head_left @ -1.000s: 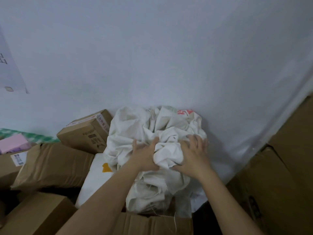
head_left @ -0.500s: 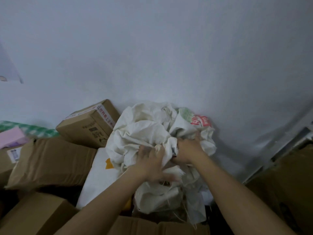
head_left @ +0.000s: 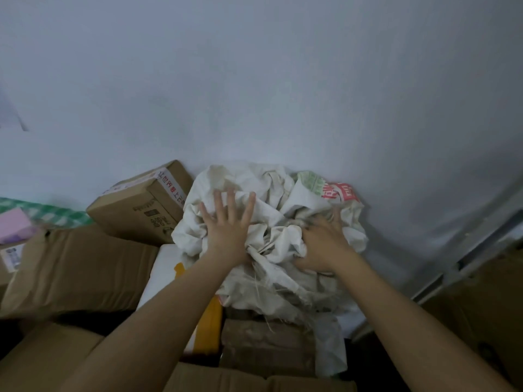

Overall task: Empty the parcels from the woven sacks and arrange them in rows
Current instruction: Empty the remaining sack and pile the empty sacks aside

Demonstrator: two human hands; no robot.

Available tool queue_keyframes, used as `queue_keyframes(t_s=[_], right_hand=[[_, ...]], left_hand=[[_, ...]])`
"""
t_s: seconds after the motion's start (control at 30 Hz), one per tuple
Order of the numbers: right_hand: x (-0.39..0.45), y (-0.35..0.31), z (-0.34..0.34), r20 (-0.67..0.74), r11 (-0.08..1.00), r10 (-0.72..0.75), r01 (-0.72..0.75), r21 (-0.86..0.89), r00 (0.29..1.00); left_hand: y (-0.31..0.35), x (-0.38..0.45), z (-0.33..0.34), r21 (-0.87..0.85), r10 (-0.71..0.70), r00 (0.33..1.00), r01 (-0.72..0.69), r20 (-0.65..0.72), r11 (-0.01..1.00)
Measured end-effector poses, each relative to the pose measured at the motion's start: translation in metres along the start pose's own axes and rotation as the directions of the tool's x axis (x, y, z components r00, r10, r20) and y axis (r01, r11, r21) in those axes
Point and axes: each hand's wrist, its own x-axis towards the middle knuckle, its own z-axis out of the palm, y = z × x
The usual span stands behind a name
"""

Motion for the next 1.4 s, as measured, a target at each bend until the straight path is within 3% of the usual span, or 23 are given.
queue_keyframes(t_s=[0.07, 0.17, 0.27, 0.37, 0.5, 0.67, 0.8, 0.97, 1.03, 1.17, 1.23, 1.3, 1.33, 1.4], right_hand=[[-0.01, 0.008, -0.01, -0.026, 0.997, -0.007, 0.009, 0.073, 1.0], [-0.014, 0.012, -0.009, -0.041, 0.985, 0.019, -0.012, 0.171, 0.999], [-0.004, 0.007, 0.01, 0.11, 0.976, 0.062, -0.084, 0.203, 0.992], [0.004, -0.001, 0.035, 0.217, 0.965, 0.104, -0.152, 0.216, 0.971], [0.011, -0.01, 0.059, 0.146, 0.958, 0.094, -0.13, 0.257, 0.985], [0.031, -0.011, 0.086, 0.189, 0.96, 0.084, -0.13, 0.248, 0.978], [0.05, -0.008, 0.115, 0.259, 0.959, 0.096, -0.159, 0.235, 0.961], [0.055, -0.013, 0.139, 0.209, 0.943, 0.21, -0.255, 0.216, 0.955], [0.052, -0.015, 0.138, 0.213, 0.919, 0.24, -0.293, 0.263, 0.947], [0.046, -0.014, 0.132, 0.11, 0.934, 0.228, -0.249, 0.254, 0.967], [0.044, -0.012, 0.13, 0.12, 0.94, 0.201, -0.226, 0.254, 0.972], [0.042, -0.011, 0.126, 0.145, 0.93, 0.211, -0.244, 0.276, 0.967], [0.037, -0.01, 0.123, 0.152, 0.925, 0.228, -0.262, 0.274, 0.962], [0.031, -0.01, 0.117, 0.132, 0.928, 0.242, -0.269, 0.258, 0.961]], left_hand=[[0.003, 0.008, 0.005, -0.023, -0.019, 0.994, 0.021, 0.103, 1.0], [0.016, 0.01, 0.004, -0.019, 0.036, 0.991, -0.034, 0.133, 0.999], [0.032, 0.007, -0.001, 0.035, 0.088, 0.98, -0.095, 0.178, 0.995], [0.051, 0.006, 0.007, 0.052, 0.123, 0.971, -0.136, 0.204, 0.989], [0.068, 0.012, 0.027, 0.076, 0.171, 0.961, -0.192, 0.218, 0.979], [0.072, 0.024, 0.049, 0.096, 0.223, 0.958, -0.243, 0.18, 0.965], [0.072, 0.034, 0.079, 0.098, 0.308, 0.908, -0.348, 0.285, 0.932], [0.072, 0.032, 0.089, 0.15, 0.277, 0.938, -0.311, 0.207, 0.939], [0.069, 0.03, 0.103, 0.058, 0.367, 0.928, -0.37, 0.065, 0.927], [0.057, 0.005, 0.048, 0.109, 0.419, 0.903, -0.408, -0.1, 0.906], [0.038, -0.002, 0.037, 0.121, 0.242, 0.95, -0.222, -0.196, 0.968], [0.018, -0.001, 0.022, -0.061, -0.048, 0.977, 0.036, -0.21, 0.998], [0.012, 0.003, 0.021, -0.177, -0.123, 0.989, 0.107, -0.08, 0.978], [0.015, 0.013, 0.024, -0.405, -0.039, 0.987, 0.099, 0.154, 0.909]])
